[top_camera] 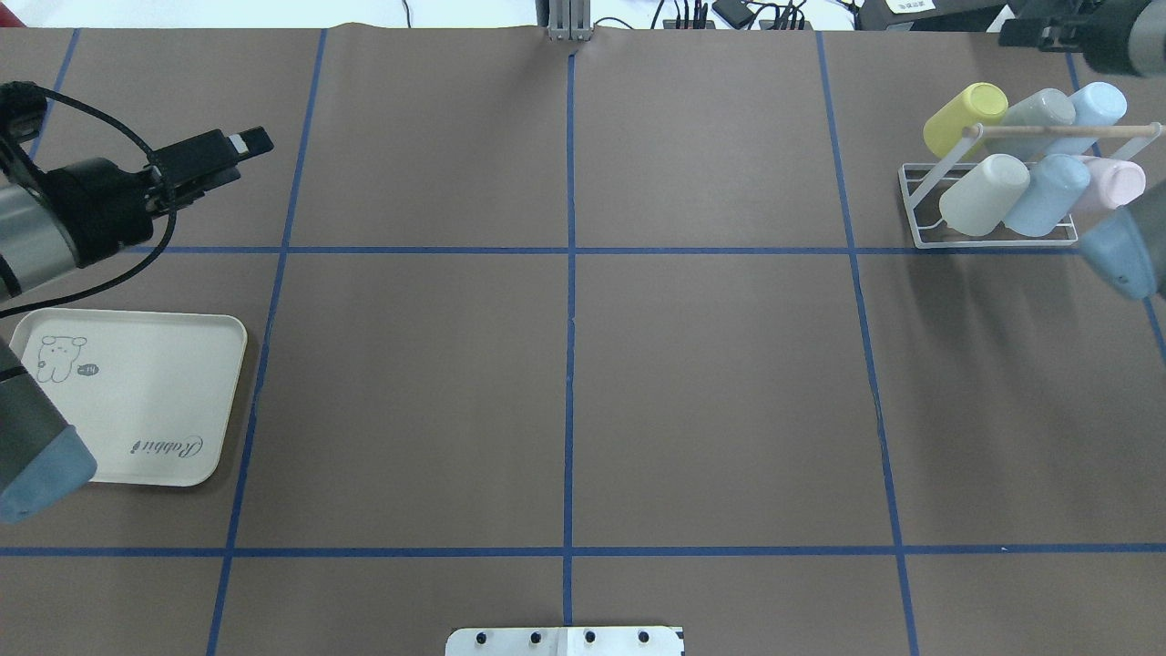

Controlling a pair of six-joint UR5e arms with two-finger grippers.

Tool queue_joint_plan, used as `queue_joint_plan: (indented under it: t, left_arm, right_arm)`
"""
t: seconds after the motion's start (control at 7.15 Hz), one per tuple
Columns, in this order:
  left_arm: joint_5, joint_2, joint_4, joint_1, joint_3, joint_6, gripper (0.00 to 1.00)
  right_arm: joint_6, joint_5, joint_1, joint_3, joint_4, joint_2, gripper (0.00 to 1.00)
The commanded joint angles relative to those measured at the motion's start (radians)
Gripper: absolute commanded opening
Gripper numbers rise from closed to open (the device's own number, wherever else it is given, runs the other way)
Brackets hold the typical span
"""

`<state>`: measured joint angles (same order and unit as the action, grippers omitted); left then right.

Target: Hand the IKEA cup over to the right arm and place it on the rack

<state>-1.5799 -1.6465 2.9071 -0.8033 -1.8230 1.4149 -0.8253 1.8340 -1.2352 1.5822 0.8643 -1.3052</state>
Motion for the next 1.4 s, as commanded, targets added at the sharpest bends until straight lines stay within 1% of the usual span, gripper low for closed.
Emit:
queue_joint_plan:
  t: [0.0, 0.14, 0.28, 0.42, 0.56, 0.7, 0.84, 0.98, 1.12, 1.26]
  left_arm:
    - [-0.189, 0.103, -0.044, -0.155, -0.008, -0.243, 1.00]
    - [-0.284, 0.137, -0.086, -0.245, -0.013, -0.418, 1.00]
    - [-0.328, 0.155, -0.171, -0.311, -0.015, -0.536, 1.00]
    - [-0.369, 0.187, -0.204, -0.330, -0.015, -0.674, 1.00]
    - [-0.411, 0.221, -0.213, -0.364, -0.006, -0.806, 1.00]
    - [-0.461, 0.235, -0.271, -0.414, 0.001, -0.932, 1.00]
    - [-0.494, 0.253, -0.332, -0.469, 0.005, -1.073, 1.00]
    - [-0.503, 0.278, -0.344, -0.506, 0.017, -1.088, 1.00]
    - [-0.578, 0.289, -0.347, -0.566, 0.059, -1.087, 1.00]
    - [-0.677, 0.295, -0.335, -0.642, 0.091, -1.097, 1.00]
  right_arm:
    - [0.194, 0.300, -0.198, 0.099, 0.250, 0.017, 1.00]
    - [0.316, 0.386, -0.258, 0.163, 0.404, 0.000, 1.00]
    - [0.480, 0.416, -0.289, 0.215, 0.535, -0.032, 1.00]
    - [0.656, 0.416, -0.308, 0.243, 0.673, -0.055, 1.00]
    - [0.792, 0.416, -0.316, 0.237, 0.777, -0.069, 1.00]
    - [0.875, 0.416, -0.319, 0.230, 0.821, -0.090, 1.00]
    - [0.874, 0.412, -0.319, 0.240, 0.817, -0.127, 1.00]
    - [0.871, 0.407, -0.316, 0.228, 0.809, -0.144, 1.00]
    - [0.883, 0.384, -0.284, 0.225, 0.809, -0.170, 1.00]
    - [0.887, 0.380, -0.282, 0.217, 0.808, -0.231, 1.00]
